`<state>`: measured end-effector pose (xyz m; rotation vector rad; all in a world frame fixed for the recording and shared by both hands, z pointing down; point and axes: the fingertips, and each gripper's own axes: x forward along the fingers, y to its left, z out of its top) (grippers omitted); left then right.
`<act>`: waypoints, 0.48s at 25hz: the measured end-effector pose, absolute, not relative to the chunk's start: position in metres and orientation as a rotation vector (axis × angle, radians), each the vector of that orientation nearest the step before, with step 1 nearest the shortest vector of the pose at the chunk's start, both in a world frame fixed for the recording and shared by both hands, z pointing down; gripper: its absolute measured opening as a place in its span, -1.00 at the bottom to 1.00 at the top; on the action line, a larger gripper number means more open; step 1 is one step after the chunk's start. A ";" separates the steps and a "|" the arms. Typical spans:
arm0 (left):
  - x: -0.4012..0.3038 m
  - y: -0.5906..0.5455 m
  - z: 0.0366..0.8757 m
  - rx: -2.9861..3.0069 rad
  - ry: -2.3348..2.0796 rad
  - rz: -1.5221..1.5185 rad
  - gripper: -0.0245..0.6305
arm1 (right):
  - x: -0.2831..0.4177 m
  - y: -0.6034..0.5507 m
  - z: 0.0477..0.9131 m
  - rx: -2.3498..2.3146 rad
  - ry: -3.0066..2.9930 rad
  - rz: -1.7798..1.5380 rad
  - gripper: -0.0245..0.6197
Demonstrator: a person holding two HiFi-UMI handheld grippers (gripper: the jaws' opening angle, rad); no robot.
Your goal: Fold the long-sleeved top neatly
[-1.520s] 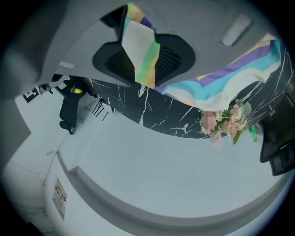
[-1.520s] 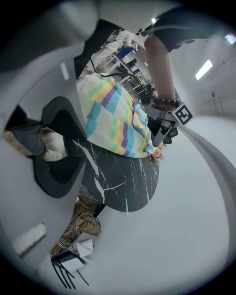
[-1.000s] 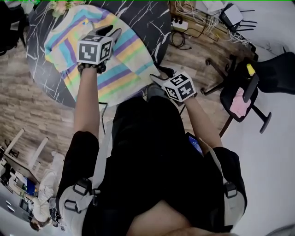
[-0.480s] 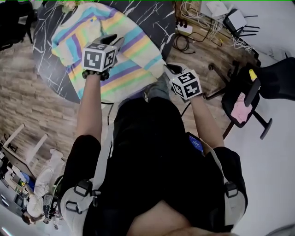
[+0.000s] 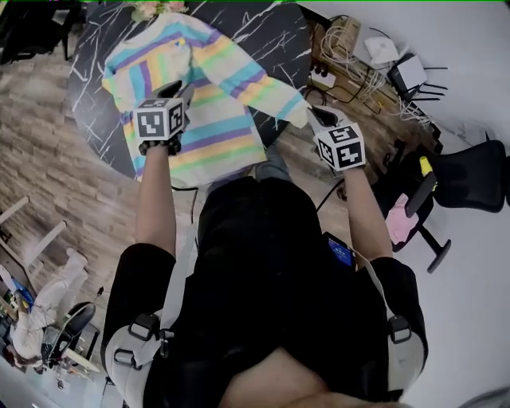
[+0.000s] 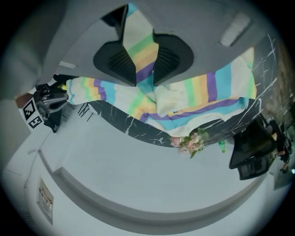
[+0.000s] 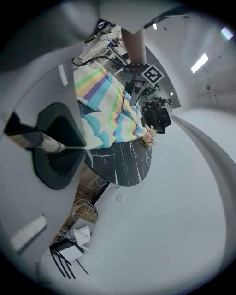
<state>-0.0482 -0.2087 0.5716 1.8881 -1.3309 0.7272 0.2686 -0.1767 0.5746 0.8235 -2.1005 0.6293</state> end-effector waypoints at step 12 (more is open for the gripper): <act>-0.075 -0.242 0.599 1.729 -1.486 0.674 -0.38 | 0.322 -0.291 0.559 0.904 -2.072 0.453 -0.86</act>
